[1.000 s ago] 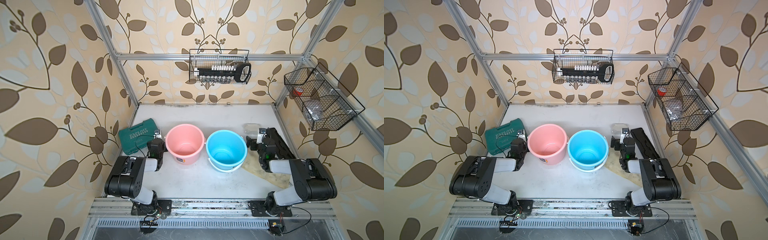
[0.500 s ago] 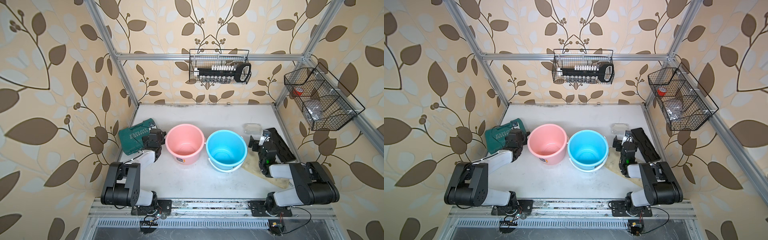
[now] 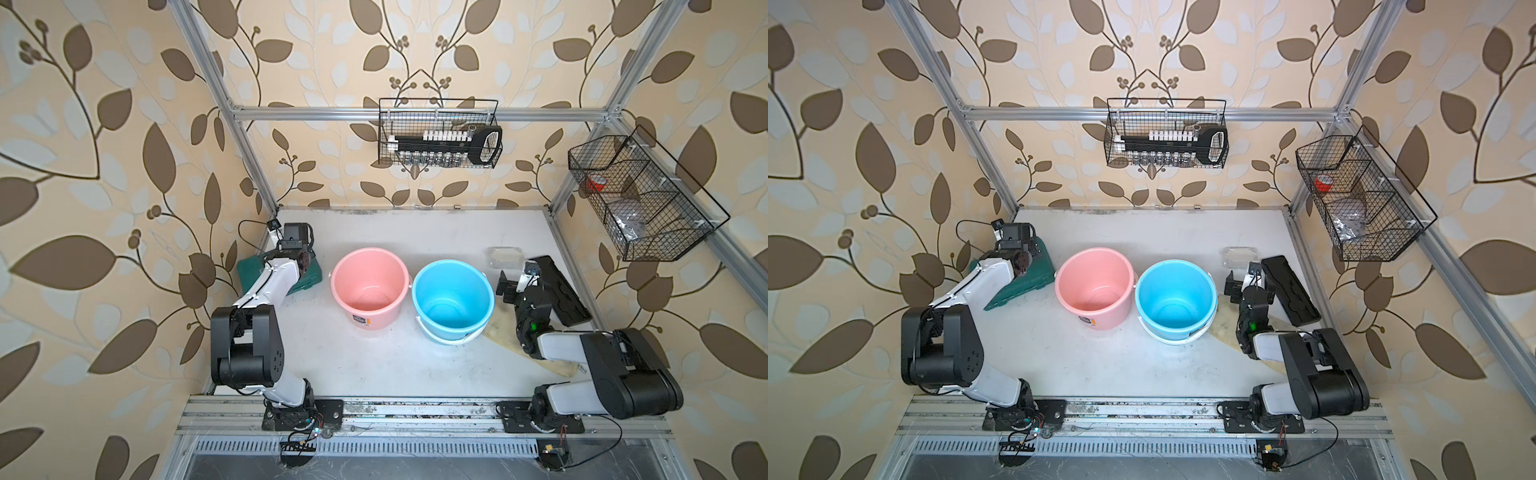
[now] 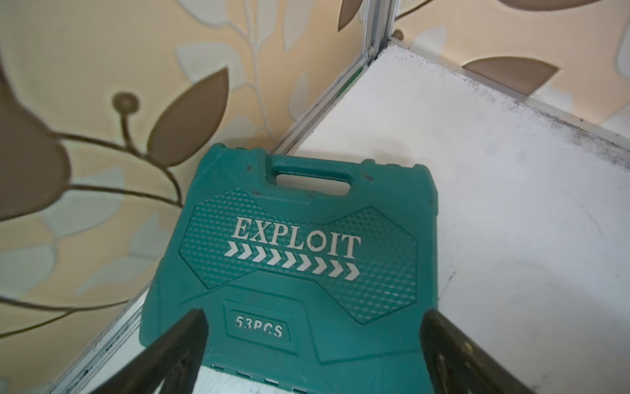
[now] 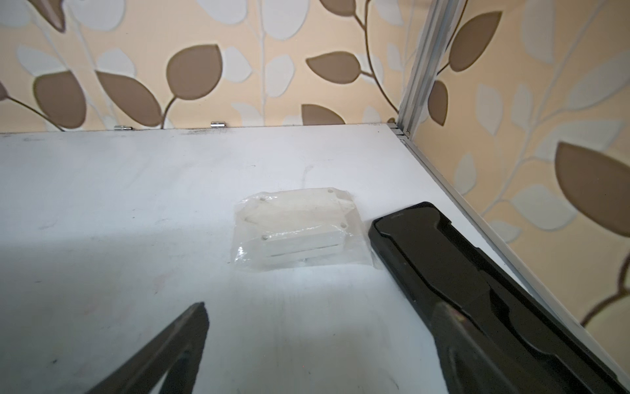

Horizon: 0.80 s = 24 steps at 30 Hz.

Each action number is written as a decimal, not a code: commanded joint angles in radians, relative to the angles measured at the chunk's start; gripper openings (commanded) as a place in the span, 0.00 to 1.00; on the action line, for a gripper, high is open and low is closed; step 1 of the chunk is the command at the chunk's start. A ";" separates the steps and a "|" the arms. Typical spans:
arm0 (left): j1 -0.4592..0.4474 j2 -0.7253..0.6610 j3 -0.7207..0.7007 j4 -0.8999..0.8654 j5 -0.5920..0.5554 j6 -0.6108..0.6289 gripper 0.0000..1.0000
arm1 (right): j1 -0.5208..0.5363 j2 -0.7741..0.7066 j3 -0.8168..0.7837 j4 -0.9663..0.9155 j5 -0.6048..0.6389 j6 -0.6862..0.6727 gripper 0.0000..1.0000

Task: Wipe the inside of the bucket with a cloth
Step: Pick up the bucket from the center of the board.

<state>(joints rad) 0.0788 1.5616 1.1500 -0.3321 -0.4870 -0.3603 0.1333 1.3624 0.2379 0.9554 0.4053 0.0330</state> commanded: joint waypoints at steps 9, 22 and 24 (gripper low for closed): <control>-0.167 -0.136 0.168 -0.102 0.253 0.106 0.99 | 0.020 -0.259 0.121 -0.515 0.248 0.121 0.99; -0.514 0.029 0.544 -0.434 0.479 0.162 0.99 | -0.064 -0.527 0.392 -1.321 0.128 0.385 0.99; -0.557 0.058 0.602 -0.483 0.508 0.176 0.99 | -0.067 -0.534 0.417 -1.386 0.065 0.398 0.99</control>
<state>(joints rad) -0.4419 1.6009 1.6680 -0.7219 -0.0593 -0.2260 0.0692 0.8379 0.6182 -0.2230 0.5652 0.3687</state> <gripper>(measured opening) 0.988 0.988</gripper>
